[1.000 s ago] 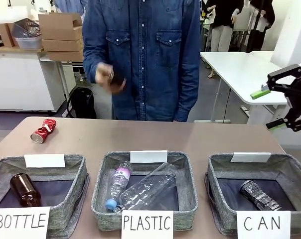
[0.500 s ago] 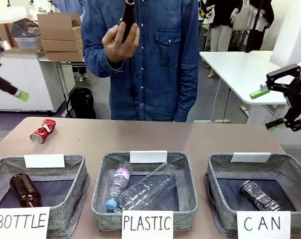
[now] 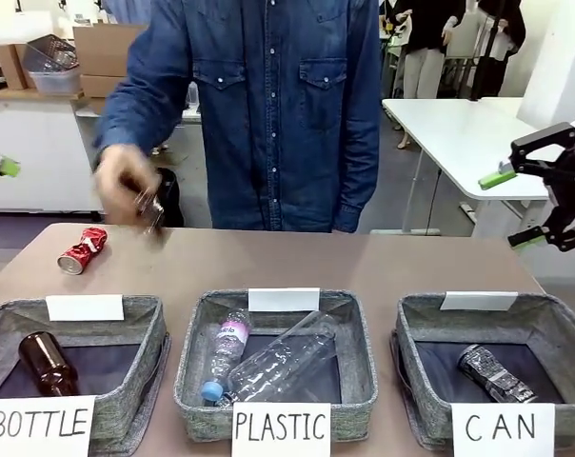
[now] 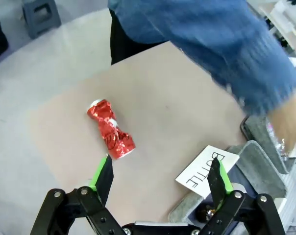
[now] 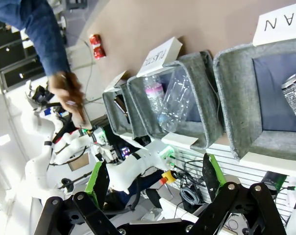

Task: Sort the can waste into the basket.
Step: Pick up the can waste from the table and place it in the right Fabric basket.

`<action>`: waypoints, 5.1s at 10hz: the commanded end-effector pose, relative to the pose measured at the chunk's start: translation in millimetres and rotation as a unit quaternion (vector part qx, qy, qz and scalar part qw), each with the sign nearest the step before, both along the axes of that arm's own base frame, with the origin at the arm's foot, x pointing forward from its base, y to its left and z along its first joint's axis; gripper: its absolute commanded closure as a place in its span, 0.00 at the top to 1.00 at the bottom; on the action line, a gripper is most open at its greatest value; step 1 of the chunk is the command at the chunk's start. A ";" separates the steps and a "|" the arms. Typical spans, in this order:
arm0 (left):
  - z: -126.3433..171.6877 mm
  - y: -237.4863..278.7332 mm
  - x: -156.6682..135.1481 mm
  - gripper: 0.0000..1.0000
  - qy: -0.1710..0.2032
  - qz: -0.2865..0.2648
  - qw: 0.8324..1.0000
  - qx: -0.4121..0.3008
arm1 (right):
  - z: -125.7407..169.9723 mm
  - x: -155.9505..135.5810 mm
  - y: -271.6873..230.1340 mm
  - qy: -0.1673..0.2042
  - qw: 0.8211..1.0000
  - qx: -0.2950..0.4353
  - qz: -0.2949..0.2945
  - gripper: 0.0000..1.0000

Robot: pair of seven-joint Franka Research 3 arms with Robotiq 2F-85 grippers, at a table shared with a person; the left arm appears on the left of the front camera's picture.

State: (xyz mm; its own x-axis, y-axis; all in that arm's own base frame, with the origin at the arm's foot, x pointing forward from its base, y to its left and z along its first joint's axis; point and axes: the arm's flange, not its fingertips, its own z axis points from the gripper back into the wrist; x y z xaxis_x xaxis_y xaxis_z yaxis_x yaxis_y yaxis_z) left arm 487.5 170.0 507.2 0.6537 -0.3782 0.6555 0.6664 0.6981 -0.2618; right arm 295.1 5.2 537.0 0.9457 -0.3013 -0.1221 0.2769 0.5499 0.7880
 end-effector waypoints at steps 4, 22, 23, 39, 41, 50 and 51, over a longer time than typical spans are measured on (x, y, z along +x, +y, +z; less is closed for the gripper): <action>-17.6 5.2 25.1 1.00 0.045 0.029 0.998 0.018 | 1.2 0.6 -3.0 -0.005 1.000 -0.002 0.007 1.00; -136.5 -90.8 165.5 1.00 0.251 -0.013 0.943 0.219 | 1.2 0.6 -3.0 -0.005 1.000 -0.002 0.007 1.00; -150.6 -93.2 172.9 1.00 0.236 0.026 0.943 0.236 | 1.2 0.6 -3.0 -0.005 1.000 -0.002 0.007 1.00; -183.0 -95.7 181.6 0.14 0.249 0.098 0.938 0.220 | 1.2 0.6 -3.0 -0.005 1.000 -0.002 0.007 1.00; -172.6 -96.2 175.3 0.14 0.238 0.094 0.942 0.219 | 1.2 0.6 -3.0 -0.005 1.000 -0.002 0.007 1.00; 23.2 -172.3 -82.9 0.14 -0.072 -0.386 0.894 0.214 | 1.2 0.6 -3.0 -0.005 1.000 -0.002 0.007 1.00; 13.2 -187.2 -112.7 0.14 -0.095 -0.479 0.837 0.249 | 1.2 0.6 -3.0 -0.005 1.000 -0.002 0.007 1.00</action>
State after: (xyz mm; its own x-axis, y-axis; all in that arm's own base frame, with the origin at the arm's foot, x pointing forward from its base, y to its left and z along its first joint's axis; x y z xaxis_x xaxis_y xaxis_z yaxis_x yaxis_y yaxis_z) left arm 394.3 -16.4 543.9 0.0761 -0.9378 0.3389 0.9969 0.0784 -0.0069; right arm 295.3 5.0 538.5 0.9459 -0.3013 -0.1201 0.2755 0.5505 0.7881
